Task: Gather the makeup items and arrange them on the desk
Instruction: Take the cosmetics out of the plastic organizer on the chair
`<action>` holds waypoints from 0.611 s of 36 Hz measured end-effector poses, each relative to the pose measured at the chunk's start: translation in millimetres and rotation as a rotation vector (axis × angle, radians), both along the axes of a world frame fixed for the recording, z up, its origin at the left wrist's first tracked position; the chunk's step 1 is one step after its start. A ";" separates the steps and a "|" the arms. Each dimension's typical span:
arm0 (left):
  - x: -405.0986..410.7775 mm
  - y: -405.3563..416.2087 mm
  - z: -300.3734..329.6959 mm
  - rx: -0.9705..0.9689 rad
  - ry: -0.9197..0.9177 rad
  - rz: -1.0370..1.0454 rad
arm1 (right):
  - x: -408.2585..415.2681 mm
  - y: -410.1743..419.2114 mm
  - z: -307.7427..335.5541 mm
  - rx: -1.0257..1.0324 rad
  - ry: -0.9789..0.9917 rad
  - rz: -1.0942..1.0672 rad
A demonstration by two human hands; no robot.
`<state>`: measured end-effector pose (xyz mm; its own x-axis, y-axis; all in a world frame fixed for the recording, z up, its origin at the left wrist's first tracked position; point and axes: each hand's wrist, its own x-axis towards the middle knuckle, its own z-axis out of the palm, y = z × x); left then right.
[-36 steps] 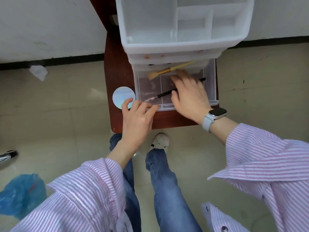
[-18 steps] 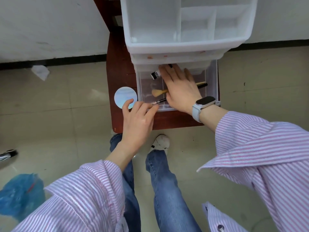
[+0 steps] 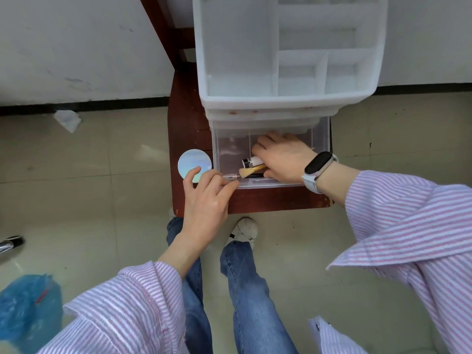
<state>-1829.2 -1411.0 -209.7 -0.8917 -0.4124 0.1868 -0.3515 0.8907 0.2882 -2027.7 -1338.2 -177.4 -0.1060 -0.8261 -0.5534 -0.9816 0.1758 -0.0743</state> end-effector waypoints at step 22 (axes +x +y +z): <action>-4.9 -7.1 8.5 0.004 -0.034 -0.016 | 8.3 -4.9 16.0 -0.063 0.021 -0.175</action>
